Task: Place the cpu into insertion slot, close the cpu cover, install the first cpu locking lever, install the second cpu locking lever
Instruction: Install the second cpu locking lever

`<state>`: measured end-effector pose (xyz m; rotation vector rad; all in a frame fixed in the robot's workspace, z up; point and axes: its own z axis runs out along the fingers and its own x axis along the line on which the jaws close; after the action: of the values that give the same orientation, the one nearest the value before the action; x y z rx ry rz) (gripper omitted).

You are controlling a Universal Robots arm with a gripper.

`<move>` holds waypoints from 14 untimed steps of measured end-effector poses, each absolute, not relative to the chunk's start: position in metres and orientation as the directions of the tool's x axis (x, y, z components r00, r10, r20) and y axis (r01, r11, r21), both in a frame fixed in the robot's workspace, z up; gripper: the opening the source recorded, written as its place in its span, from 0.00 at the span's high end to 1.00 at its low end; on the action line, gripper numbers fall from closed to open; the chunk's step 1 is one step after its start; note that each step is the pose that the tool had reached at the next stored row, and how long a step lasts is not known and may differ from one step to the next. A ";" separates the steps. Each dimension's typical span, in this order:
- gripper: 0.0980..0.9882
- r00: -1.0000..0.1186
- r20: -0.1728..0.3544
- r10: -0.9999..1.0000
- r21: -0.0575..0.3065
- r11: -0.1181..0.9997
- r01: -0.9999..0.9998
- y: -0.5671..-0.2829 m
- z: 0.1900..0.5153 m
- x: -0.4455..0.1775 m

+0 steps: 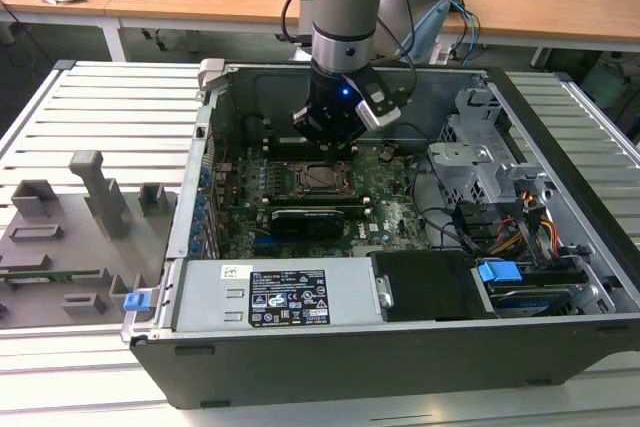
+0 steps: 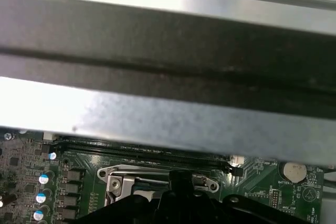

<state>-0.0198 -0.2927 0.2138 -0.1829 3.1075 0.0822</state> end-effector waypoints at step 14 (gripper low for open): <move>0.99 -0.993 -0.031 -0.116 0.051 0.992 -0.118 -0.299 0.214 -0.020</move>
<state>-0.0198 -0.2993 0.2138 -0.1828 3.1076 0.0823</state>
